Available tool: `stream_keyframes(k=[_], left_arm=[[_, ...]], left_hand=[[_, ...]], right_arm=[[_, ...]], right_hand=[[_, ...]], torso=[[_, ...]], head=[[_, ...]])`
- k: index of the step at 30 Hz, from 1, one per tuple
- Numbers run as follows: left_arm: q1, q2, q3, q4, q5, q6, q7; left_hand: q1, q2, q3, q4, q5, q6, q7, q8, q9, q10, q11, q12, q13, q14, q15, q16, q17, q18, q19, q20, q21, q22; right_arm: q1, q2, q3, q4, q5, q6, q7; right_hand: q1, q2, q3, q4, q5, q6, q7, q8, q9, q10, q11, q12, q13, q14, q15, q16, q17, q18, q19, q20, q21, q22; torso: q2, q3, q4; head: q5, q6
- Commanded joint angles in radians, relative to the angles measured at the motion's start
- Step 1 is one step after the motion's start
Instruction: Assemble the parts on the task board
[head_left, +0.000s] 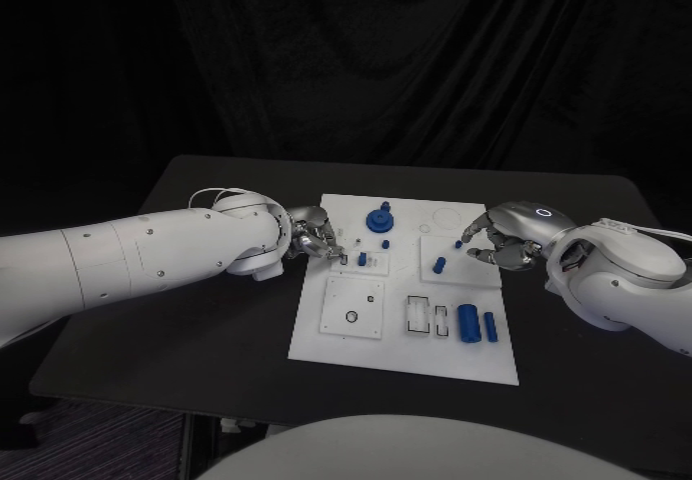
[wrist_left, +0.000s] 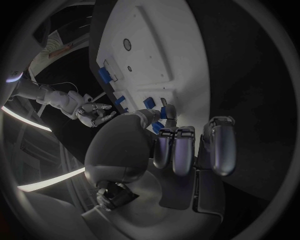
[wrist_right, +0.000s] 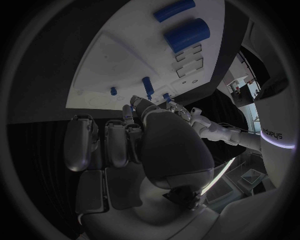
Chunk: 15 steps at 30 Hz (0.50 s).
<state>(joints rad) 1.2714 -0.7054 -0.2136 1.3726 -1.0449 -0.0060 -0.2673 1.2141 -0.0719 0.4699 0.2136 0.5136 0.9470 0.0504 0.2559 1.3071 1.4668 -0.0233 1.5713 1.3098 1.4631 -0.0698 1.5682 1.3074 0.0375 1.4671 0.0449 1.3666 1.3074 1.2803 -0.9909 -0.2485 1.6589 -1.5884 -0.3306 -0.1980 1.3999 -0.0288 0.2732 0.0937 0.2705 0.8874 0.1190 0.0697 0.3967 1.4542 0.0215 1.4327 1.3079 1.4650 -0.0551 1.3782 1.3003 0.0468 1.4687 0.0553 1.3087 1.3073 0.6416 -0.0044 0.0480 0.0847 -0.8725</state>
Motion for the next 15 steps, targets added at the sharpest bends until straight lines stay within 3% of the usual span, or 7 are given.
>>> stream_keyframes(k=[1, 6, 9, 15], left_arm=[[0.016, 0.003, 0.002, -0.013, 0.081, 0.117, 0.059], [0.040, 0.016, 0.002, -0.040, 0.101, 0.235, 0.060], [0.054, 0.030, 0.002, -0.059, 0.109, 0.301, 0.054], [0.067, 0.054, 0.002, -0.099, 0.116, 0.378, 0.041]], left_hand=[[0.001, -0.014, 0.046, -0.055, -0.007, 0.023, -0.011, 0.004, 0.003, 0.104, -0.006, 0.000, 0.261, 0.108, -0.006, 0.003, 0.263, 0.009, 0.006, -0.009, 0.005, 0.202], [0.001, -0.020, 0.045, -0.057, -0.015, 0.026, -0.011, 0.003, 0.001, 0.104, -0.006, 0.000, 0.261, 0.108, -0.006, 0.003, 0.263, 0.007, 0.009, -0.008, 0.014, 0.205], [0.009, -0.017, 0.048, -0.058, -0.050, 0.027, -0.010, -0.005, -0.005, 0.104, -0.005, 0.000, 0.261, 0.108, -0.004, 0.003, 0.263, 0.006, 0.010, -0.007, 0.019, 0.206], [0.018, -0.015, 0.051, -0.057, -0.073, 0.022, -0.008, -0.017, -0.014, 0.104, -0.002, 0.000, 0.261, 0.108, -0.002, 0.003, 0.263, 0.006, 0.008, -0.006, 0.018, 0.206]], right_arm=[[-0.002, 0.000, 0.001, -0.001, -0.003, 0.006, -0.021], [-0.002, 0.002, 0.001, -0.003, -0.003, 0.006, -0.023], [-0.002, 0.004, 0.001, -0.003, -0.001, 0.004, -0.023], [-0.002, 0.005, 0.001, -0.004, 0.006, 0.002, -0.024]], right_hand=[[-0.003, 0.000, 0.003, -0.002, 0.004, 0.005, -0.001, -0.001, -0.001, -0.008, 0.000, -0.005, 0.110, 0.049, 0.006, -0.006, -0.001, 0.013, 0.003, 0.004, -0.005, 0.184], [-0.003, 0.000, 0.003, -0.002, 0.004, 0.005, -0.001, -0.001, -0.001, -0.008, 0.000, -0.005, 0.110, 0.049, 0.006, -0.006, -0.001, 0.013, 0.003, 0.004, -0.005, 0.184], [-0.003, 0.000, 0.003, -0.002, 0.004, 0.005, -0.001, -0.001, -0.001, -0.008, 0.000, -0.005, 0.110, 0.049, 0.006, -0.006, -0.001, 0.013, 0.003, 0.004, -0.005, 0.184], [-0.002, 0.000, 0.005, -0.003, 0.004, 0.005, -0.001, -0.001, -0.002, -0.008, 0.000, -0.006, 0.110, 0.049, 0.006, -0.006, -0.001, 0.013, 0.003, 0.004, -0.005, 0.184]], torso=[[-0.001, -0.0004, -0.0003], [-0.002, 0.0005, 0.0004], [-0.005, 0.0023, -0.0011], [-0.007, 0.0054, -0.0025]], head=[[-0.001, 0.000], [-0.004, 0.000], [-0.004, 0.000], [-0.008, 0.000]])
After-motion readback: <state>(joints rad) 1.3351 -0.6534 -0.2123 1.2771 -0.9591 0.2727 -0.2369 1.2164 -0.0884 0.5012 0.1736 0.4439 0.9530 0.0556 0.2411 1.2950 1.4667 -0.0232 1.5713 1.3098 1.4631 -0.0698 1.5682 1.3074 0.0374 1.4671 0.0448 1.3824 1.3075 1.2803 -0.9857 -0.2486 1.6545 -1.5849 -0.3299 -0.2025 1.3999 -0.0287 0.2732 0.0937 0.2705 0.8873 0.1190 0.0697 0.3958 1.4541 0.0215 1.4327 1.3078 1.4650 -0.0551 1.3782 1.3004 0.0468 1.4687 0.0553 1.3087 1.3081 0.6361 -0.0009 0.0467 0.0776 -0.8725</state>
